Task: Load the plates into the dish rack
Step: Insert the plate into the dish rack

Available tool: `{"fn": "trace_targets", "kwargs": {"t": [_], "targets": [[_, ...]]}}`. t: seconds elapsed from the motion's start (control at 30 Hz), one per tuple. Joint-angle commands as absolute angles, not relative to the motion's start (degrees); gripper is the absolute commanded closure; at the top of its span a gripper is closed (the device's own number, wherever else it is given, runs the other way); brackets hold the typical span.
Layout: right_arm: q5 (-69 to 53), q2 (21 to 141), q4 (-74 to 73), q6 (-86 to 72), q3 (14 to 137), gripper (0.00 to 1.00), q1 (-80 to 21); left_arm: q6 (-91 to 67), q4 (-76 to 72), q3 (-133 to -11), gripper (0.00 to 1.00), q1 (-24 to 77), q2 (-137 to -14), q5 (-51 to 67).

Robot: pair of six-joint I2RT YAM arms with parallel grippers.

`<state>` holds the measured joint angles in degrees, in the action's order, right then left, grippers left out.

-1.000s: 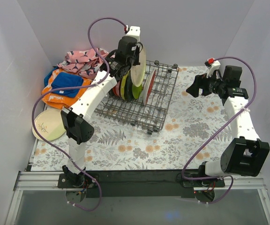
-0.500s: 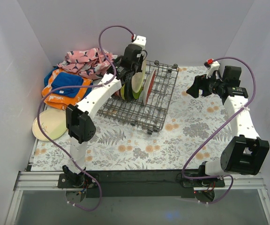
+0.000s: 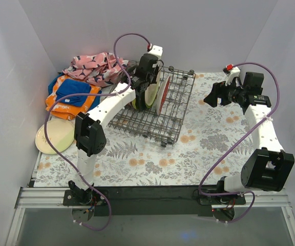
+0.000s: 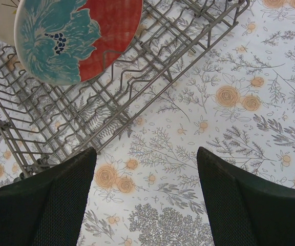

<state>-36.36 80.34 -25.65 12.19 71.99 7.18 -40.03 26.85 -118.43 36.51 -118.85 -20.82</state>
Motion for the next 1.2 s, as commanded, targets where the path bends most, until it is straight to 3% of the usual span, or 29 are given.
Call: {"fn": "trace_targets", "kwargs": {"t": [0.0,1.1,1.17], "targets": [[-37.3,80.0,-25.6,12.4,72.8,0.16,7.6,-40.1,20.3,-118.5,1.0,37.1,-117.1,-22.3],[-38.2,79.4,-25.6,12.0,72.0,0.16,7.7,-41.7,20.2,-113.2,1.0,37.4,-118.2,-22.4],[-38.3,79.3,-25.6,12.0,72.0,0.16,7.8,-41.9,20.4,-113.2,0.95,37.4,-118.1,-22.6]]}}
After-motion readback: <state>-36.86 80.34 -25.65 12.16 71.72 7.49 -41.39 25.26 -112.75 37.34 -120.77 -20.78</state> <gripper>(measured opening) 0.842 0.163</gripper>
